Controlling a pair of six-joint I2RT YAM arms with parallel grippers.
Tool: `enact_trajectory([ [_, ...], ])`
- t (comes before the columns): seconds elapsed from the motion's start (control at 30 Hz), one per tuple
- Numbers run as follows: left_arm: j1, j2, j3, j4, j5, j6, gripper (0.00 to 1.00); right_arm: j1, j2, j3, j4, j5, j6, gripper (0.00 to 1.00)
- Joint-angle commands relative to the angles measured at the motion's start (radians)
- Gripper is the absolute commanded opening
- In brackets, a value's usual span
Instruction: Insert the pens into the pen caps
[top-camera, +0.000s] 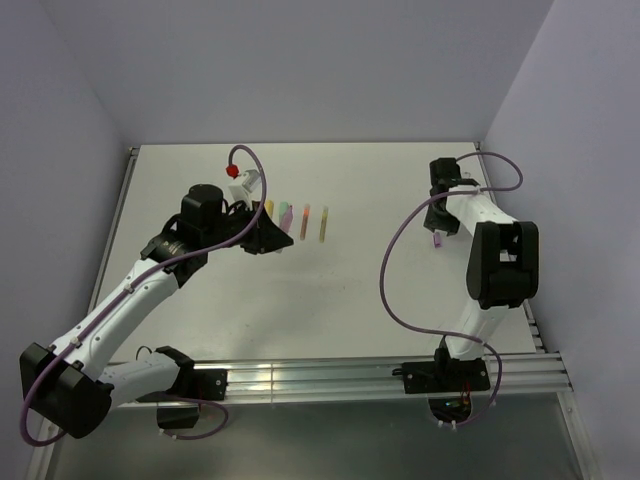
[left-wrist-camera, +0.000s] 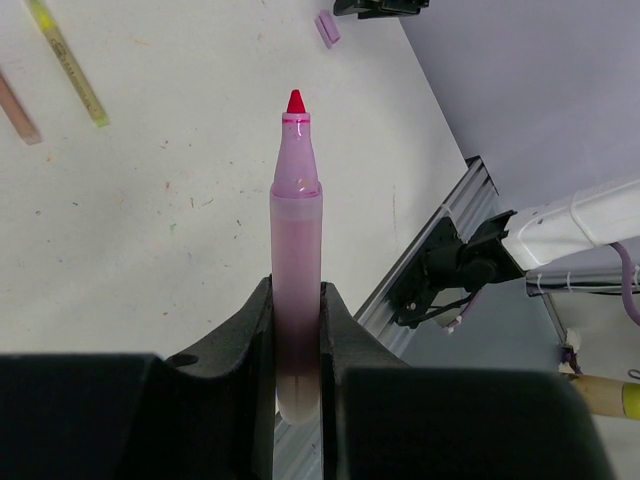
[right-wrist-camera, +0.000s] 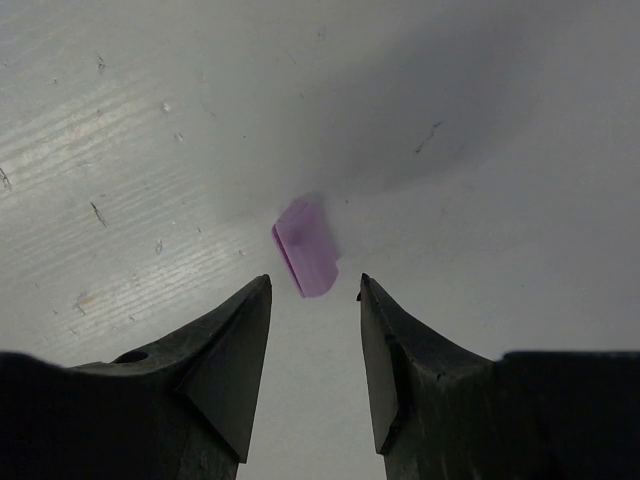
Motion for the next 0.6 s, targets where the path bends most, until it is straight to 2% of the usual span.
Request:
enact_trajectory([
  [0.0, 0.006, -0.020, -0.004, 0.034, 0.021, 0.024, 0.00, 0.014, 0.038, 0.060, -0.018, 0.047, -0.024, 0.49],
  [0.57, 0.016, -0.005, -0.005, 0.037, 0.030, 0.027, 0.00, 0.043, 0.141, 0.112, -0.039, 0.073, -0.030, 0.49],
])
